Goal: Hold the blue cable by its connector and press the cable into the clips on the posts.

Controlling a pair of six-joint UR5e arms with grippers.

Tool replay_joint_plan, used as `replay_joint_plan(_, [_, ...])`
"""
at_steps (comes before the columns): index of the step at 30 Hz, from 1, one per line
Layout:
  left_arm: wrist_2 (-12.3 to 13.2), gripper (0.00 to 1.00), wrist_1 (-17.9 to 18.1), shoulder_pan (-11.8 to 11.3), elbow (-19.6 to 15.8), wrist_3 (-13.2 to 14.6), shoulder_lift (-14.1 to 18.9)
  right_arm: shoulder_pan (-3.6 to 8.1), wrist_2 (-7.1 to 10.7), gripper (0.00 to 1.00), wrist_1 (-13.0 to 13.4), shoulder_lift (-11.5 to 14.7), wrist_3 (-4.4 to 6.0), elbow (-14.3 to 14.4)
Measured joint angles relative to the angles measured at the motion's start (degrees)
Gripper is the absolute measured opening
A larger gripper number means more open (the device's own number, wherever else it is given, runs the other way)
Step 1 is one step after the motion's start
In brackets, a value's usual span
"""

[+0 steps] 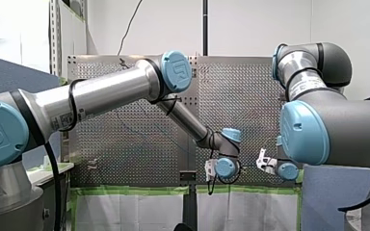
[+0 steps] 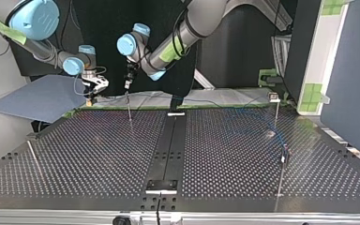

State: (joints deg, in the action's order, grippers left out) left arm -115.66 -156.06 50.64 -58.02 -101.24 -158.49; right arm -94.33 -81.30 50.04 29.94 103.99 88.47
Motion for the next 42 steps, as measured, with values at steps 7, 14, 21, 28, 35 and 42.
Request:
replay_joint_plan(7, [-0.4, 1.00, -0.8, 0.0, 0.0, -0.1, 0.0, -0.16, 0.00, 0.00, 0.0, 0.0, 0.07, 0.0])
replay_joint_plan(14, [-0.5, 1.00, -1.1, 0.1, 0.1, -0.5, 0.0, -0.19, 0.04, 0.00, -0.2, 0.0, 0.27, 0.0])
replay_joint_plan(21, [-0.5, 1.00, -2.3, 0.2, 0.0, -0.5, 0.0, -0.19, 0.10, 0.00, -0.2, 0.0, 0.60, 0.0])
replay_joint_plan(28, [0.0, 1.00, -3.3, 0.3, 0.0, -0.5, 0.0, -0.19, 0.17, 0.00, -0.8, 0.0, 0.86, 0.0])
replay_joint_plan(35, [-0.5, 1.00, -4.2, 0.6, 0.0, -0.5, 0.0, -0.19, 0.35, 0.00, -1.1, 0.0, 1.02, 0.0])
replay_joint_plan(42, [-2.9, 1.00, -5.8, 0.7, 0.0, -0.3, 0.0, -0.19, 0.43, 0.00, -1.1, 0.0, 1.08, 0.0])
